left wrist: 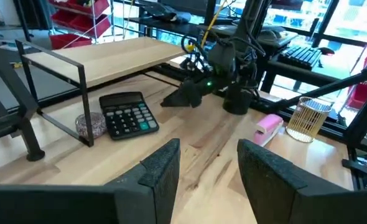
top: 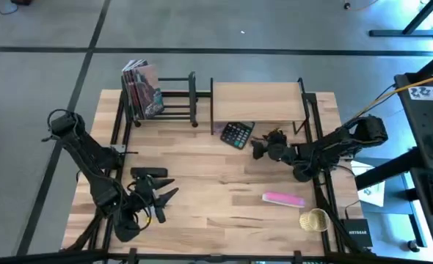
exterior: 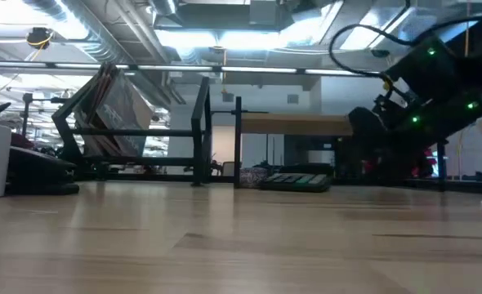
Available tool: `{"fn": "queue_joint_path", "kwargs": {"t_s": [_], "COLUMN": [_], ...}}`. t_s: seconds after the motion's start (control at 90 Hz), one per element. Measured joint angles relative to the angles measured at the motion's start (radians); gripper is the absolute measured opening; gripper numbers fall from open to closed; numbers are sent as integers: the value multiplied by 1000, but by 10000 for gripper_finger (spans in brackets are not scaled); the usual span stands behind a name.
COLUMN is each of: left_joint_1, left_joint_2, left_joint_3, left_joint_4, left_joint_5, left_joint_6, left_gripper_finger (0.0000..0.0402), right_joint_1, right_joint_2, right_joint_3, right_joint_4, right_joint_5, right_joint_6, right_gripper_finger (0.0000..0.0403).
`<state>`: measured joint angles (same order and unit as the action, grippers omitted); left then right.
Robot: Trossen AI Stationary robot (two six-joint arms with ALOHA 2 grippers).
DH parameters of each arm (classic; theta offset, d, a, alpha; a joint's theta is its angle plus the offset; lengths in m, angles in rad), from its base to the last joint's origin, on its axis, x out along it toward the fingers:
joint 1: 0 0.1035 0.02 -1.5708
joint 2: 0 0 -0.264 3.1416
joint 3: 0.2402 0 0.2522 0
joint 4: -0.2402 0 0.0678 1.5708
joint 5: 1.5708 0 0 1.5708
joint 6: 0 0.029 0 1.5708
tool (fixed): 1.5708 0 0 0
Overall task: Stock shelves
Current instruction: Remove the black calculator from under the shelf
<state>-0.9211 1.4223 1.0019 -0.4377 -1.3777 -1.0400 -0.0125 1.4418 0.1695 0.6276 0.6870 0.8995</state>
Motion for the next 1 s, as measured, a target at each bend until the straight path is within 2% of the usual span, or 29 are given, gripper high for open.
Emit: {"fn": "queue_joint_path", "kwargs": {"t_s": [0.178,0.467,0.644,0.789,1.0], "left_joint_1": [0,0,0,0,0], "left_joint_2": [0,0,0,0,0], "left_joint_3": [0,0,0,0,0], "left_joint_4": [0,1,3,3,4], "left_joint_5": [0,0,0,0,0], "left_joint_6": [0,0,0,0,-8], "left_gripper_finger": [143,143,143,143,143], "right_joint_1": [-70,-164,-207,-206,-206], "right_joint_2": [0,0,6,70,252], "right_joint_3": [-48,-39,-39,-29,52], "right_joint_4": [161,183,223,285,352], "right_joint_5": [-77,-119,-215,-204,-175], "right_joint_6": [-65,-120,-137,-143,-174], "right_gripper_finger": [320,308,303,303,303]}}
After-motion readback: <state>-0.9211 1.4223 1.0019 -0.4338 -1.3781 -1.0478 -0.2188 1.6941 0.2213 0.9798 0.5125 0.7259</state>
